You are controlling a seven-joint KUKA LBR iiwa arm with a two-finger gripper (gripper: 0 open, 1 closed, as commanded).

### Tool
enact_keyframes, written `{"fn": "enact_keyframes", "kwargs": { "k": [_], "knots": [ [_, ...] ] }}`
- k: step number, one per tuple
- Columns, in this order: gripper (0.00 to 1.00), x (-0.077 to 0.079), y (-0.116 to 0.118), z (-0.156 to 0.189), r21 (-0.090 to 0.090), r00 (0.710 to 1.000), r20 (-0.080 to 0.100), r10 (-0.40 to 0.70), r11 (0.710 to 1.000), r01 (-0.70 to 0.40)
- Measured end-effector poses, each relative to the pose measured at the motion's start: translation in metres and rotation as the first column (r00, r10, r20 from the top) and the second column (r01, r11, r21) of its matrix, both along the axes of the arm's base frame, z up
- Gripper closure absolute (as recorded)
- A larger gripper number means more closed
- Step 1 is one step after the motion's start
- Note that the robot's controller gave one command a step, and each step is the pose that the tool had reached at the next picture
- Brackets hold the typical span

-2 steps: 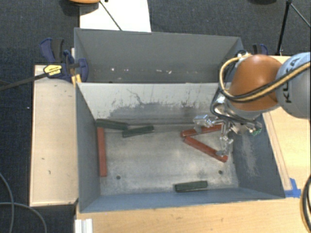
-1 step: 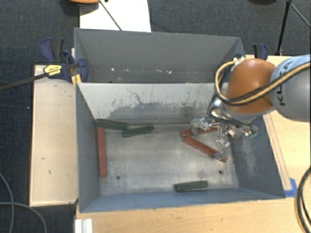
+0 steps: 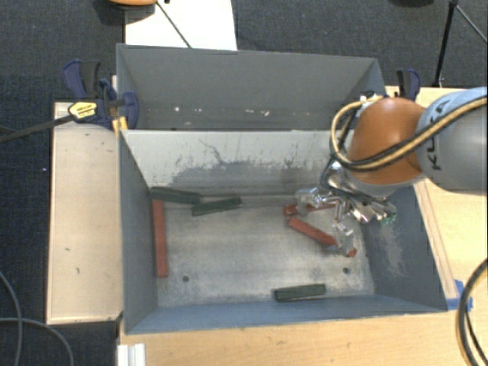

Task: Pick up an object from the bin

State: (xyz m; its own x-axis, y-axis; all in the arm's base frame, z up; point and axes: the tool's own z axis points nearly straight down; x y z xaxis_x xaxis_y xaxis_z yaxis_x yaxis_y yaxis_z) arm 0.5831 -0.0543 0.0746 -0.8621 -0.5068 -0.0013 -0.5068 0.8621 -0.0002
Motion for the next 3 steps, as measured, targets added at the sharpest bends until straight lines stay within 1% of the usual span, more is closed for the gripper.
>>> {"fn": "enact_keyframes", "kwargs": {
  "k": [1, 2, 3],
  "knots": [
    [1.00, -0.015, 0.014, -0.004, 0.001, 1.000, 0.000, -0.026, 1.000, 0.026],
    [1.00, -0.015, 0.014, -0.004, 0.001, 1.000, 0.000, -0.025, 1.000, 0.025],
    [1.00, -0.021, 0.009, 0.087, 0.000, 1.000, 0.001, 0.018, 1.000, -0.018]
  ]
}}
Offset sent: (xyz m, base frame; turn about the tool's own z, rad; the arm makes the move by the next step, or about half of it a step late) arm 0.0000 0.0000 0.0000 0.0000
